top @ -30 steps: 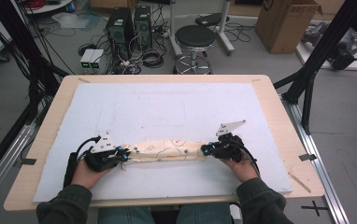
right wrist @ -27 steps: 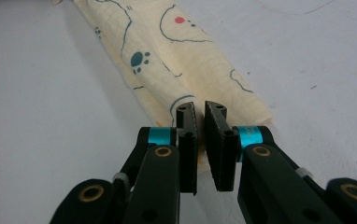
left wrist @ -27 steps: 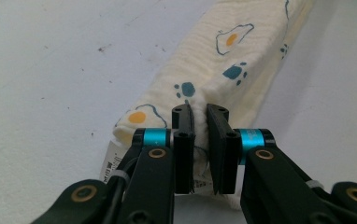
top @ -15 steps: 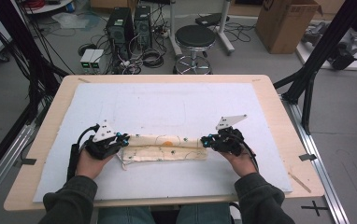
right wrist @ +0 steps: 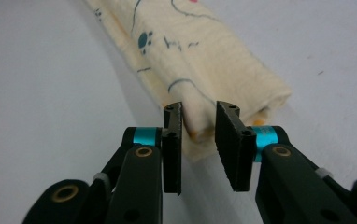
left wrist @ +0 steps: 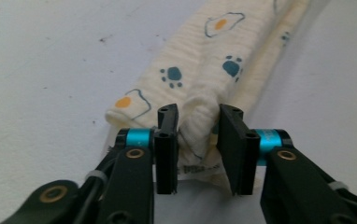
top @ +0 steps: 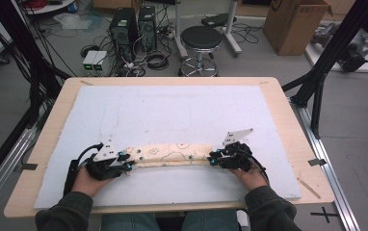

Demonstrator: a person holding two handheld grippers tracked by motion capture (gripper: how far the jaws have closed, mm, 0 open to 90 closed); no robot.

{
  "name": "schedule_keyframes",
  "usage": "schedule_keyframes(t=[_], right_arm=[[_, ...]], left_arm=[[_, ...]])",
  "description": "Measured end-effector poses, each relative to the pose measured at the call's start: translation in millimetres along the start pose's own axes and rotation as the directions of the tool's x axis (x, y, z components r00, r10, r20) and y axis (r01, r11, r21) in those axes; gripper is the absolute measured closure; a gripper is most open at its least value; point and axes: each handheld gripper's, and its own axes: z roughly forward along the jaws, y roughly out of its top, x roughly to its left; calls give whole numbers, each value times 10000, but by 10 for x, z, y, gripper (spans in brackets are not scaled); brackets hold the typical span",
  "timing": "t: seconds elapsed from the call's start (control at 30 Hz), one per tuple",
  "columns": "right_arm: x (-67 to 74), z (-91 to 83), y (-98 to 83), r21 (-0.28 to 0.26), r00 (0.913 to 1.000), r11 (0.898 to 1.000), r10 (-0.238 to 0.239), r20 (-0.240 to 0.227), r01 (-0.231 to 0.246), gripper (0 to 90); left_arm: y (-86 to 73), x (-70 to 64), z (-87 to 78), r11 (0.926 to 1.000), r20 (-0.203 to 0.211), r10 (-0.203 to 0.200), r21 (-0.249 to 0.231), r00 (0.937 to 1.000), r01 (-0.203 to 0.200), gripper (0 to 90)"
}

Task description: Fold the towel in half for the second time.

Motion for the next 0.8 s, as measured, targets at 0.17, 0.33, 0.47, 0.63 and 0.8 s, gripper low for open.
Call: schedule_keyframes(t=[0.17, 0.33, 0.47, 0.63, 0.8], right_arm=[[-10, -76, -70, -24, 9992, 9997, 244, -325, -245, 605], [-16, -209, 48, -761, 9987, 9966, 270, -429, -303, 586], [-42, -181, 235, -1038, 9982, 9942, 221, -557, -278, 643], [-90, 0, 403, -866, 9959, 9945, 524, -743, -587, 709], [-67, 233, 430, 9, 9916, 9979, 640, -1126, -643, 750]], left_arm=[[0, -9, -147, 9987, 355, -155, -481, 9992, 172, 564], [140, 58, -245, 9929, 341, -354, -1121, 9988, 390, 538], [318, 94, -190, 9902, 196, -379, -1340, 9991, 401, 577], [419, 100, 74, 9947, 218, -680, -760, 9974, 695, 729], [382, 9, 293, 9989, 543, -394, 267, 9977, 380, 815]])
